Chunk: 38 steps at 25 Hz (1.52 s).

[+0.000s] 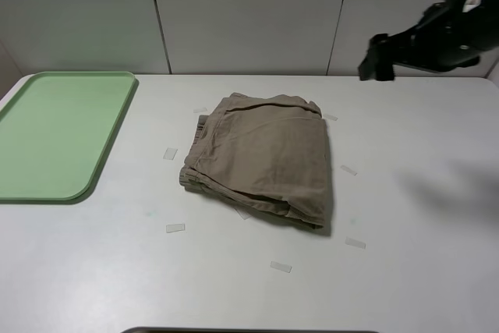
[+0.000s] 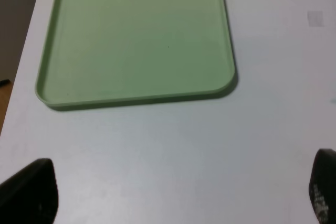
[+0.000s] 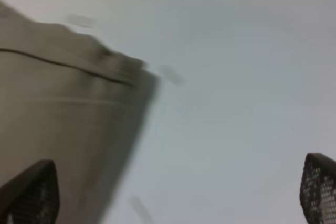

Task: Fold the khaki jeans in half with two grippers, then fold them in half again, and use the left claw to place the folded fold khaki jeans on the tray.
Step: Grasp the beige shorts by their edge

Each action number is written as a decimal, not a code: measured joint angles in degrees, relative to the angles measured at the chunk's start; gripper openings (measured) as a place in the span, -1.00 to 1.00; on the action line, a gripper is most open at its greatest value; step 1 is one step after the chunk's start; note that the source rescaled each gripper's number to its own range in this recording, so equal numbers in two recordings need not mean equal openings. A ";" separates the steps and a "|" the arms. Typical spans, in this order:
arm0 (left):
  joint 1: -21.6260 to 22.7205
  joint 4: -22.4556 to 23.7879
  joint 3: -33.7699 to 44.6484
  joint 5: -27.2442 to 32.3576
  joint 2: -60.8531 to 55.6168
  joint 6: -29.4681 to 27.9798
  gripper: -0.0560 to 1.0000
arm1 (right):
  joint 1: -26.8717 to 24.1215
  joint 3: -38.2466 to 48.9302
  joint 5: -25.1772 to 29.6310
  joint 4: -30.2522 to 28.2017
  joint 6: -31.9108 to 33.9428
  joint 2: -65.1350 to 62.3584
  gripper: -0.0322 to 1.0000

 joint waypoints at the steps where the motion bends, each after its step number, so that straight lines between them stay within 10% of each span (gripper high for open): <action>1: 0.00 0.00 0.00 0.00 0.00 0.00 1.00 | -1.78 2.13 0.05 0.27 -0.12 -3.10 1.00; 15: 0.00 0.00 0.00 0.00 0.00 0.00 1.00 | -15.40 18.44 8.25 10.57 -7.16 -39.50 1.00; 38: 0.00 0.00 0.00 -0.06 0.00 0.00 1.00 | -3.91 20.89 25.46 2.21 -0.95 -69.47 1.00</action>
